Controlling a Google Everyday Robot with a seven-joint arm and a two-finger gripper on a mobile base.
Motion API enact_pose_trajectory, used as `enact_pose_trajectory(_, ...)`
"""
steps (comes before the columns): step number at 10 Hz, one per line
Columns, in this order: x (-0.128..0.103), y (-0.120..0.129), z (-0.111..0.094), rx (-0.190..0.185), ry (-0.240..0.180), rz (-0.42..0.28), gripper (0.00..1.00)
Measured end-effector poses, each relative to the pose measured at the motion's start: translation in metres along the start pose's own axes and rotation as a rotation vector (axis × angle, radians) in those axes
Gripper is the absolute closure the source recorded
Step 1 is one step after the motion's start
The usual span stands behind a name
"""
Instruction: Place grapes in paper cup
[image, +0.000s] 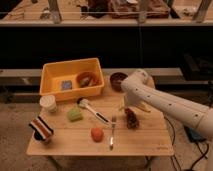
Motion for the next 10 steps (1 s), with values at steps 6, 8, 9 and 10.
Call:
enact_pose_trajectory(6, -0.013, 0.002, 0.023, 0.065, -0.104, 0.031, 0.57)
enact_pose_trajectory(8, -0.016, 0.004, 0.033, 0.049, -0.122, 0.038, 0.54)
enact_pose_trajectory(9, -0.017, 0.005, 0.035, 0.054, -0.129, 0.041, 0.48)
enact_pose_trajectory(10, -0.019, 0.006, 0.038, 0.058, -0.137, 0.04, 0.41)
